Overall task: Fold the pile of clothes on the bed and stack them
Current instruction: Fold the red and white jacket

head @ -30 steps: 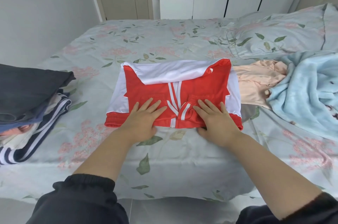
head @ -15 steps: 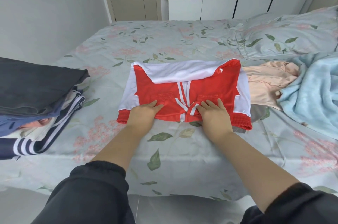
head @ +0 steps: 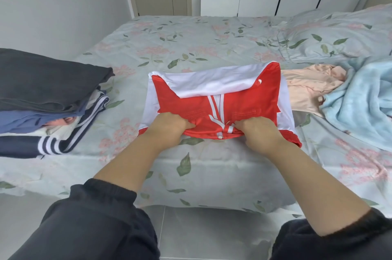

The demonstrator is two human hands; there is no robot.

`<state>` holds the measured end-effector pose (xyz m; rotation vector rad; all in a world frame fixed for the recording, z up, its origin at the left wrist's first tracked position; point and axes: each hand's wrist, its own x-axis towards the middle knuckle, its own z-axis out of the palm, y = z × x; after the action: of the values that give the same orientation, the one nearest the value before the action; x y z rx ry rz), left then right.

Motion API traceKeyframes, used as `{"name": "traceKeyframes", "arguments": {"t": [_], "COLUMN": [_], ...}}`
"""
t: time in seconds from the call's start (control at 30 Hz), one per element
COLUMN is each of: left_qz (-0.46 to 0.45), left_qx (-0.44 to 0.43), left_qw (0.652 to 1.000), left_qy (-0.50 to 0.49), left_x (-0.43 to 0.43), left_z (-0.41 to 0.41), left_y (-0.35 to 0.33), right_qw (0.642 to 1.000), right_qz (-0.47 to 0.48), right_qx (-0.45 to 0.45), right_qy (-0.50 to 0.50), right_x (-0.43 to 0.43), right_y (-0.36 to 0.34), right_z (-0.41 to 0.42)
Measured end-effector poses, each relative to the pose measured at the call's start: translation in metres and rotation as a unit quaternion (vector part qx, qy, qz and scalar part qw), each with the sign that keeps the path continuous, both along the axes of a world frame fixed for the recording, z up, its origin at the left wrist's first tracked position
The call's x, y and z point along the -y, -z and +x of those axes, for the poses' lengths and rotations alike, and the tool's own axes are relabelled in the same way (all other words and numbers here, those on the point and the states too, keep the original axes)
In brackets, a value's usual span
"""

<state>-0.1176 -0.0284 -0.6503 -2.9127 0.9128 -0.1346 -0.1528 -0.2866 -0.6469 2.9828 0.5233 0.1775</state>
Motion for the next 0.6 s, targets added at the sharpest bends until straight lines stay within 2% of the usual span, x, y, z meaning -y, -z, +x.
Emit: {"name": "traceKeyframes", "arguments": {"t": [0.2,0.37,0.6], "left_qz": [0.012,-0.022,-0.027], "left_qx": [-0.037,-0.056,-0.069], "left_qw": [0.999,0.998,0.997], "left_qy": [0.018,-0.004,0.003], "left_x": [0.006,-0.003,0.003], "left_z": [-0.018,-0.025,-0.042], "left_y": [-0.014,-0.008,-0.013], "right_qw": [0.999,0.997,1.0], "right_qz": [-0.001,0.077,0.004], "right_qx": [0.01,0.014,0.0], "right_qy": [-0.03,-0.01,-0.023], "right_x": [0.009,0.011,0.009], "right_y": [0.001,0.015,0.013], "right_z": [-0.025,-0.035,-0.047]}}
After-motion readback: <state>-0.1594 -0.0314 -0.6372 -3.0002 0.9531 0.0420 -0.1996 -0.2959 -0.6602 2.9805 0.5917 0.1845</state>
